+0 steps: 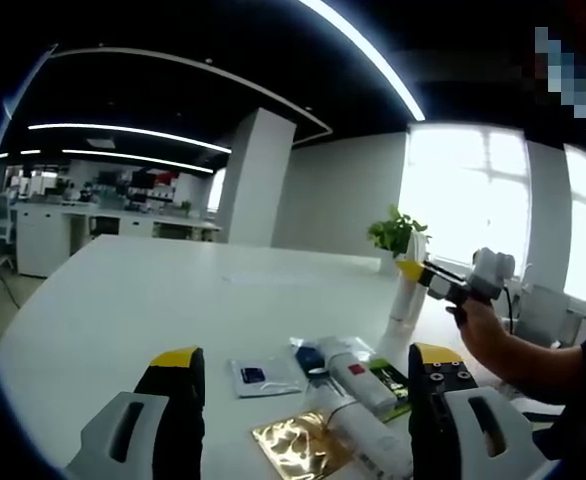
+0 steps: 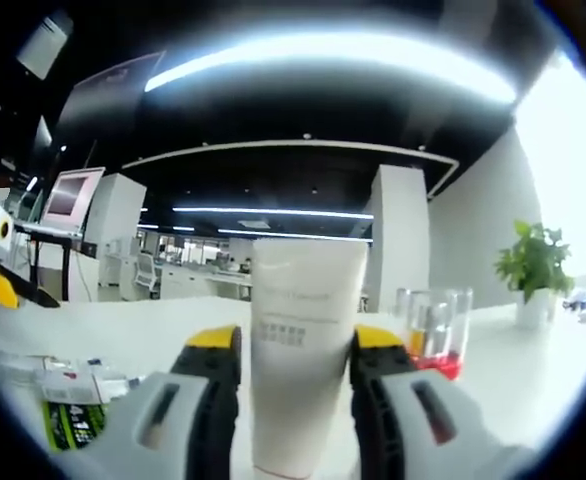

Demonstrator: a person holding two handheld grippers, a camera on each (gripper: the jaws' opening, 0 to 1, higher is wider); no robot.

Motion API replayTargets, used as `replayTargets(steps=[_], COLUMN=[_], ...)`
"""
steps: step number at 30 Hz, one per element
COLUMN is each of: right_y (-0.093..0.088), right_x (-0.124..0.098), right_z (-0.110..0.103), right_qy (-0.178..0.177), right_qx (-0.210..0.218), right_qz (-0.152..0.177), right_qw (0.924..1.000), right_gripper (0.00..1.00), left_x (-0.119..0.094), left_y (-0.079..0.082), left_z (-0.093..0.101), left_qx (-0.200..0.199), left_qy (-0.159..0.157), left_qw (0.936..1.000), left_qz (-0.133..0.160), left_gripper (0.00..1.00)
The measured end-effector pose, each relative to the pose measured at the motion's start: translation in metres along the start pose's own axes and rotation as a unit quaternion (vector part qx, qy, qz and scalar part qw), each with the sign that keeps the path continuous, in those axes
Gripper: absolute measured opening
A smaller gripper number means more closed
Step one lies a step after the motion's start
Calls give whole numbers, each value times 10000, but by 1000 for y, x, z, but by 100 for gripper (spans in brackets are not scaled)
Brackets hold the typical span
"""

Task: Arrange the skincare products in the storage area until every visible bottle or jar stands upright without overlapping.

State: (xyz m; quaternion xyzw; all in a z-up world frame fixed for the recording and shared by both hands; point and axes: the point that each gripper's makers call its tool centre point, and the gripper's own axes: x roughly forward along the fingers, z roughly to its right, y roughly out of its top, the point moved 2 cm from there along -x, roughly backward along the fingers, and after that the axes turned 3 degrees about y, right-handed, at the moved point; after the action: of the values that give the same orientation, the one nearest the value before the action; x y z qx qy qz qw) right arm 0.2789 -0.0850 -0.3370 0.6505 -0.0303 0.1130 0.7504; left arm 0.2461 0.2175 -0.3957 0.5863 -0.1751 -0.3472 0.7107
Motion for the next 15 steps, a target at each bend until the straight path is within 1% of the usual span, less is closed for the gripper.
replayTargets(steps=[15], right_y=[5], right_x=[7], right_z=[-3], right_qy=[46], right_qx=[-41], right_qz=[18], right_qw=[10000], right_gripper=[49], left_x=[-1], left_y=[-1], left_z=[-3], left_qx=[-31], left_qy=[20], left_qw=[10000], left_qz=[-3], left_gripper=[85])
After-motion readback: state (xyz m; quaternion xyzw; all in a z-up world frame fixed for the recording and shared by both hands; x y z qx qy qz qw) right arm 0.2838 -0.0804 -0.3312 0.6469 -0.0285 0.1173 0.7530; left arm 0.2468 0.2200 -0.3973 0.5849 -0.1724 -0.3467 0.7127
